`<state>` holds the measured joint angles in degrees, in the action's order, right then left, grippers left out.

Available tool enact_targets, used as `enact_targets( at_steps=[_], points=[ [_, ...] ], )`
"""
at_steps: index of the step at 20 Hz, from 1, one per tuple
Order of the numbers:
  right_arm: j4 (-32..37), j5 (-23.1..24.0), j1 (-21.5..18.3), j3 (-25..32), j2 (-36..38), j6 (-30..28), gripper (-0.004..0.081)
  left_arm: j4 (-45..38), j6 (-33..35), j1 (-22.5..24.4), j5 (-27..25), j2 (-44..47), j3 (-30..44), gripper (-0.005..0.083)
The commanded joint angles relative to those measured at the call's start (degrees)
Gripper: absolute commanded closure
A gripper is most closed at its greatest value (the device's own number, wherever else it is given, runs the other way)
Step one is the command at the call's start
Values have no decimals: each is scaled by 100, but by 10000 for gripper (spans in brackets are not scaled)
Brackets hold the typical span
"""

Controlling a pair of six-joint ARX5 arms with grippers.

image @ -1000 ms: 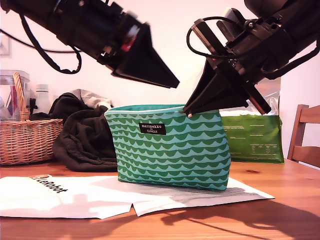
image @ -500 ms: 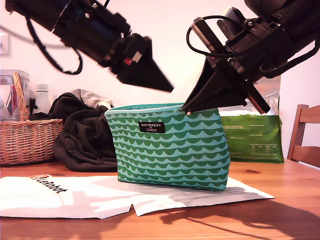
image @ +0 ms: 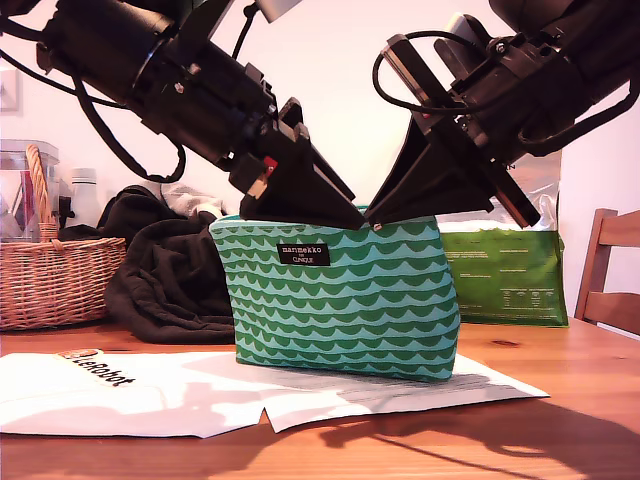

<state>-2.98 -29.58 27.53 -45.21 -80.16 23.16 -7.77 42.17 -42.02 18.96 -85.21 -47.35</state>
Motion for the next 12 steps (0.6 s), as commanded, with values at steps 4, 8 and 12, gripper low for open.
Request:
enact_targets(
  at_steps=[4, 8, 12],
  points=[
    [120, -201, 48, -142, -2, 48, 782, -444, 208, 76, -184, -168, 50, 385],
    [76, -205, 48, -142, -2, 44, 782, -634, 614, 122, -186, -483, 50, 385],
    [59, -354, 48, -142, -2, 39, 782, -1016, 1224, 127, -188, -719, 50, 385]
  ],
)
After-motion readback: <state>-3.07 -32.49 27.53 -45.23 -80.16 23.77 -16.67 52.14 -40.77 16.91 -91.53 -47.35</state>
